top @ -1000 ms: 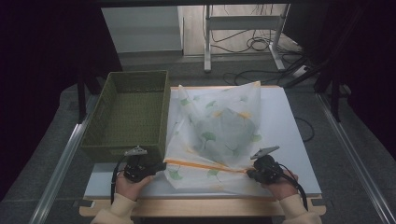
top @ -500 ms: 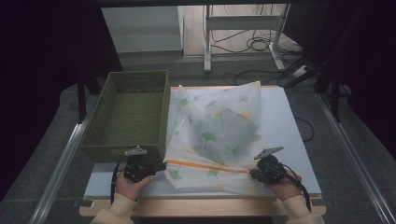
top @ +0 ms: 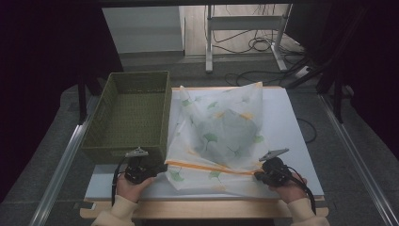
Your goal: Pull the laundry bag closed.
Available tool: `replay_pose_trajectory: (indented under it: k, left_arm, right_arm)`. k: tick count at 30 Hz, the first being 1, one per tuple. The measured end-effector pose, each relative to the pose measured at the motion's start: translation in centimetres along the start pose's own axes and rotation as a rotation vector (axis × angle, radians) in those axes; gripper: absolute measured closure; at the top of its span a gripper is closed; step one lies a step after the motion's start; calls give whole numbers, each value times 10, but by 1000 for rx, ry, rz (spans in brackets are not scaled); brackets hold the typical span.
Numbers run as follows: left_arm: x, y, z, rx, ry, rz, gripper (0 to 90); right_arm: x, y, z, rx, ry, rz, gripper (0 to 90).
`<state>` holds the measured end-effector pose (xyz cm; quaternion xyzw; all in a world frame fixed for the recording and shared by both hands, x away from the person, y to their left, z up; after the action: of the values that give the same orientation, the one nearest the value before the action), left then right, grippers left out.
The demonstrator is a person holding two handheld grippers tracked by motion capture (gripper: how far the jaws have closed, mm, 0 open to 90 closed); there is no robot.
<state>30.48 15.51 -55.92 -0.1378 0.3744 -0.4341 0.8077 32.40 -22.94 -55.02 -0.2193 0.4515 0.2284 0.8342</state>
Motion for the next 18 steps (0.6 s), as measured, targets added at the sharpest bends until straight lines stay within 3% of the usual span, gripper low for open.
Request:
replay_pose_trajectory:
  k: [18]
  left_arm:
    - [0,0,0,0,0,3,871]
  right_arm:
    - [-3,-12,-9,31,7,-22,900]
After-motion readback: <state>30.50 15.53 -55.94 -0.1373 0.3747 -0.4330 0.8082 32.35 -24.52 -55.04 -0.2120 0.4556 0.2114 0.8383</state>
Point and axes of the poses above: each handheld gripper's, and its own axes: x roughly forward along the jaws, z roughly out of its top, y roughly to its left, the point moved 6 cm from there along x, roughly forward along the jaws, and after that the axes turned 13 degrees about -z, right-handed, at the moved point
